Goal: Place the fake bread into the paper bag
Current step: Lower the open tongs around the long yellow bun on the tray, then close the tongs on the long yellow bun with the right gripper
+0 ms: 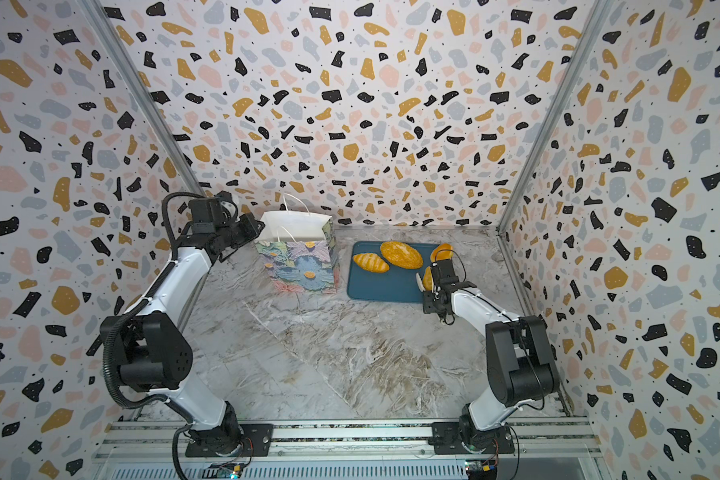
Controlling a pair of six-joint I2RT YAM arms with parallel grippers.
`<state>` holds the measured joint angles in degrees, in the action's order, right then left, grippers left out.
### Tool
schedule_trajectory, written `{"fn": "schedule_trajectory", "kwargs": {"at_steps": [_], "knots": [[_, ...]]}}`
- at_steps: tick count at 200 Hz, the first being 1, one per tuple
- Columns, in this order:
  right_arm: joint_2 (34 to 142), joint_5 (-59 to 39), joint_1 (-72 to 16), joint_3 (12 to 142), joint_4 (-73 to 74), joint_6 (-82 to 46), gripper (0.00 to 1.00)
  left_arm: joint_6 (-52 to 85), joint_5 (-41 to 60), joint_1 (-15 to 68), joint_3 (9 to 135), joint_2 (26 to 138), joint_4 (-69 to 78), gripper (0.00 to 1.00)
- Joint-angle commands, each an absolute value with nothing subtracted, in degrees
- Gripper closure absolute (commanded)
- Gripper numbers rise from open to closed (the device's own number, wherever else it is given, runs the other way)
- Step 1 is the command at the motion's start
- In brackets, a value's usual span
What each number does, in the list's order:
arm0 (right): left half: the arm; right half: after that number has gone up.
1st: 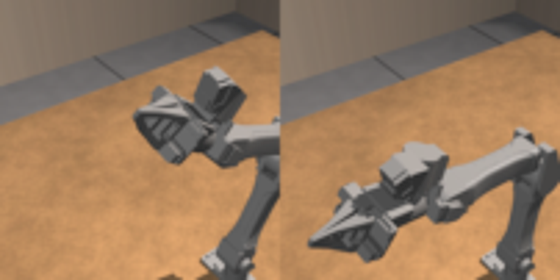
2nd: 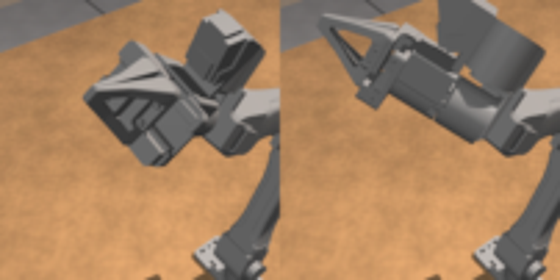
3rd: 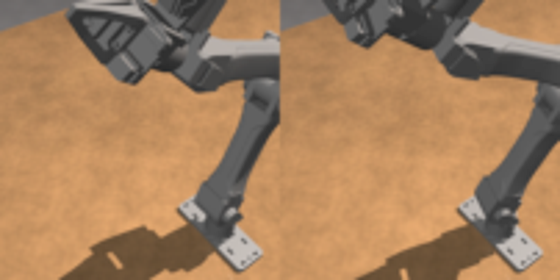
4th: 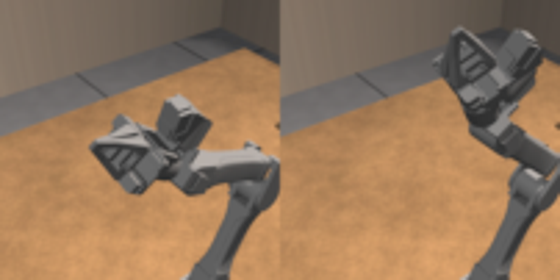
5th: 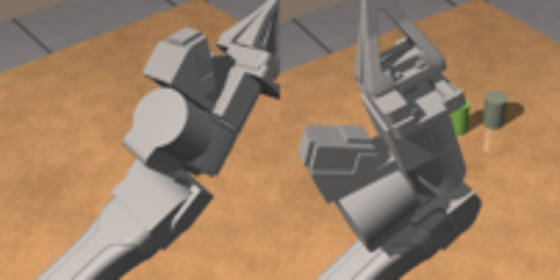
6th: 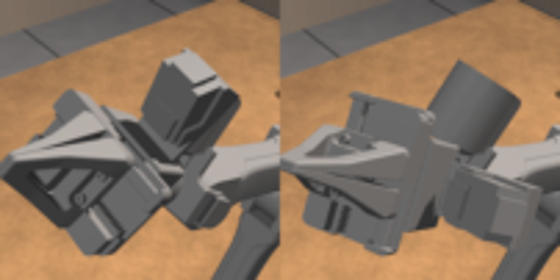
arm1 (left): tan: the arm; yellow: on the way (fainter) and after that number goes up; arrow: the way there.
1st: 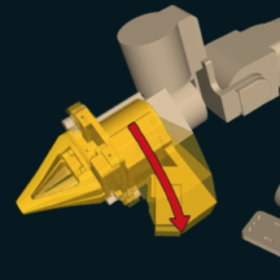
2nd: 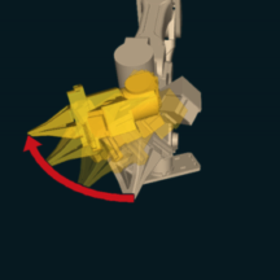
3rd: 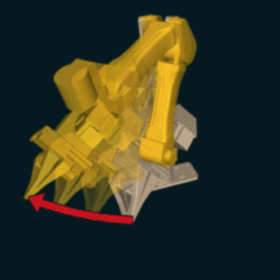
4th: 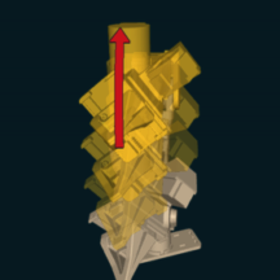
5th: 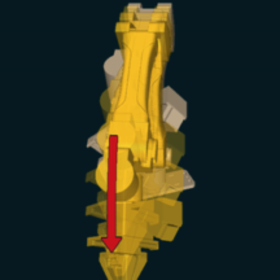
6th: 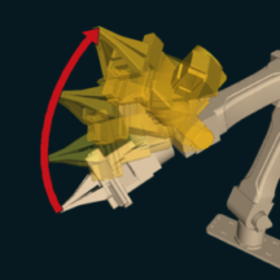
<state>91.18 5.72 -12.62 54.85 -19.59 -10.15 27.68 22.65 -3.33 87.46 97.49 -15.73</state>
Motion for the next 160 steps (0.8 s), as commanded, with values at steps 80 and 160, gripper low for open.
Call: {"fn": "schedule_trajectory", "kwargs": {"at_steps": [80, 160], "knots": [[90.4, 5.8, -12.4, 58.2, -20.6, -9.4, 0.56, 27.6, 23.5, -3.6, 86.6, 96.2, -14.4, 1.0], [86.1, 4.0, -12.4, 54.8, -17.7, -11.6, 0.7, 27.8, 23.9, -3.6, 86.5, 95.6, -14.1, 1.0]]}}
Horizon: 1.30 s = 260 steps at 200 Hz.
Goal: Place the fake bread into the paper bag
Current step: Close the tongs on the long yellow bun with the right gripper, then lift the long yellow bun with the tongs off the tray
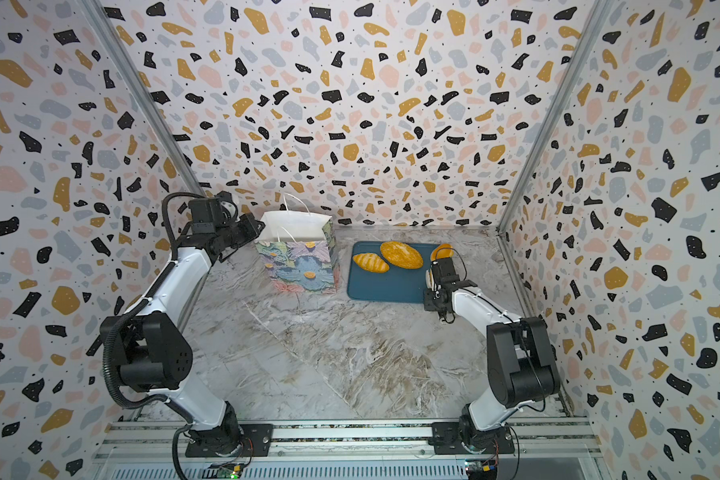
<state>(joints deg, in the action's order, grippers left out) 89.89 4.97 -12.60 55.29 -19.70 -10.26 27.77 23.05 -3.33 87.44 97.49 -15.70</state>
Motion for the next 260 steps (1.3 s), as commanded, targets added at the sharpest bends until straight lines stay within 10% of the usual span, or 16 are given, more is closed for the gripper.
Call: {"fn": "schedule_trajectory", "kwargs": {"at_steps": [1, 260], "knots": [[86.1, 4.0, -12.4, 54.8, -17.7, -11.7, 0.7, 27.8, 23.8, -3.6, 86.5, 95.6, -14.1, 1.0], [74.9, -3.6, -13.8, 52.1, -8.3, -20.2, 0.81, 27.9, 23.5, -3.5, 86.0, 95.9, -13.6, 1.0]]}}
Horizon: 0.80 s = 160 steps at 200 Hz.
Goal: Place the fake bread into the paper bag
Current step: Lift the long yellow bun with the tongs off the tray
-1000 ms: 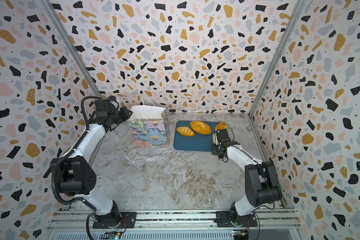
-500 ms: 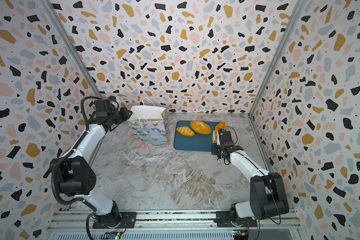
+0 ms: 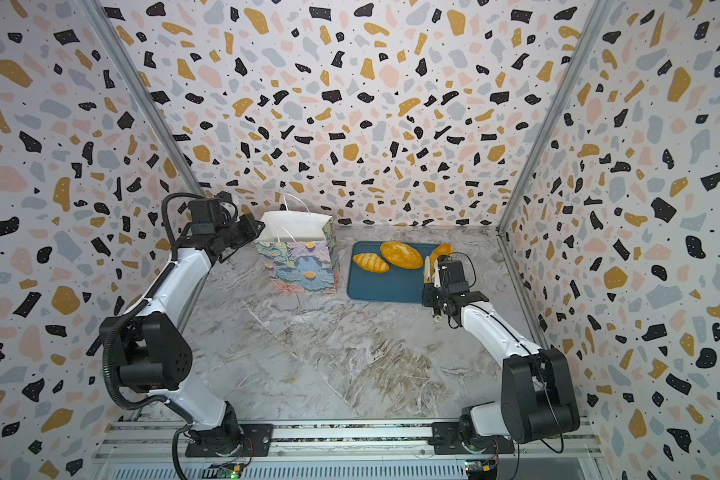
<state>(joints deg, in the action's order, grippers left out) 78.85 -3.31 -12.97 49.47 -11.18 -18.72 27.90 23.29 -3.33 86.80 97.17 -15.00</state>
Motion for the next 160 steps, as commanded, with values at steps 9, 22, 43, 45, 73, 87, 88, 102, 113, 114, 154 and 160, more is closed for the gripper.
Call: {"fn": "schedule_trajectory", "kwargs": {"at_steps": [9, 22, 43, 45, 73, 87, 88, 102, 113, 114, 154, 160], "knots": [[74.3, -3.2, -14.2, 52.2, -8.0, -20.4, 0.81, 27.9, 23.5, -3.6, 86.0, 96.0, -13.6, 1.0], [73.4, -2.7, -14.9, 52.2, -7.9, -20.7, 0.81, 27.9, 23.5, -3.6, 86.0, 96.0, -13.6, 1.0], [72.2, -2.7, -15.8, 52.3, -7.7, -21.3, 0.81, 27.9, 23.6, -3.6, 85.9, 95.8, -13.5, 1.0], [72.1, -2.6, -15.9, 52.2, -7.7, -21.3, 0.81, 27.9, 23.6, -3.6, 85.9, 95.8, -13.4, 1.0], [70.9, -2.7, -17.5, 52.6, -7.1, -21.8, 0.81, 28.0, 23.6, -3.6, 85.9, 95.6, -13.4, 1.0], [70.6, -2.8, -18.1, 52.7, -6.5, -22.2, 0.81, 27.9, 23.5, -3.6, 85.9, 95.6, -13.5, 1.0], [70.6, -2.9, -18.2, 52.7, -6.5, -22.2, 0.81, 27.9, 23.5, -3.6, 85.9, 95.6, -13.5, 1.0], [70.3, -3.2, -18.9, 53.1, -5.8, -22.4, 0.81, 27.9, 23.6, -3.6, 86.0, 95.5, -13.5, 1.0], [70.2, -3.3, -19.5, 53.4, -5.5, -22.4, 0.81, 28.0, 23.6, -3.6, 86.0, 95.5, -13.5, 1.0], [70.2, -3.3, -19.6, 53.4, -5.5, -22.4, 0.81, 28.0, 23.6, -3.5, 86.0, 95.5, -13.5, 1.0], [69.5, -3.5, -21.4, 53.6, -3.9, -22.9, 0.81, 28.0, 23.7, -3.6, 85.9, 95.4, -13.4, 1.0], [69.4, -3.6, -21.6, 53.7, -3.7, -23.0, 0.81, 28.0, 23.7, -3.6, 85.9, 95.4, -13.4, 1.0]]}}
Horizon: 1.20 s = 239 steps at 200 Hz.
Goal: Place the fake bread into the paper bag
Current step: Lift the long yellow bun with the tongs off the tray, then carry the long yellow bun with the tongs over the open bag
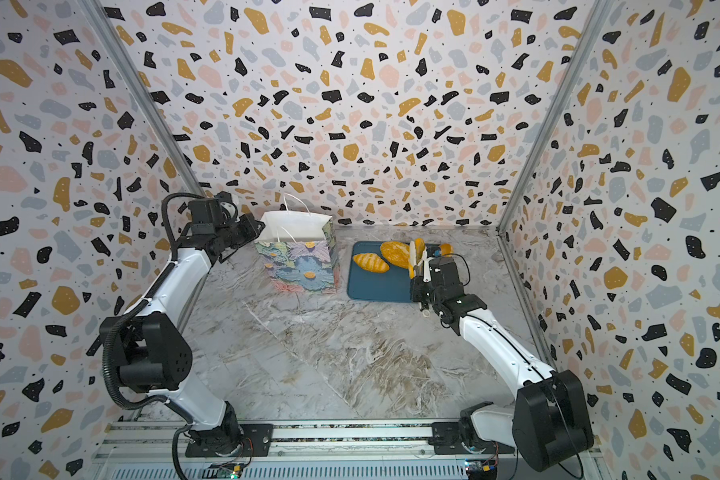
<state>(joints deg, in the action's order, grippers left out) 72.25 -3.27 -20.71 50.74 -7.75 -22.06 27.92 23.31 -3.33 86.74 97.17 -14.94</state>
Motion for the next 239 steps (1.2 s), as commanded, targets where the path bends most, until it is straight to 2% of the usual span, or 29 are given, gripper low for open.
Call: {"fn": "schedule_trajectory", "kwargs": {"at_steps": [1, 110, 239], "knots": [[69.4, -3.6, -21.6, 53.6, -3.7, -23.1, 0.81, 28.0, 23.8, -3.5, 85.9, 95.4, -13.4, 1.0], [67.5, -4.2, -27.4, 54.6, 1.7, -24.2, 0.81, 28.2, 23.9, -3.6, 85.8, 95.1, -13.1, 1.0], [75.3, -6.8, -33.1, 64.6, 6.5, -22.3, 0.81, 27.7, 23.1, -3.5, 85.6, 94.9, -13.2, 1.0]]}}
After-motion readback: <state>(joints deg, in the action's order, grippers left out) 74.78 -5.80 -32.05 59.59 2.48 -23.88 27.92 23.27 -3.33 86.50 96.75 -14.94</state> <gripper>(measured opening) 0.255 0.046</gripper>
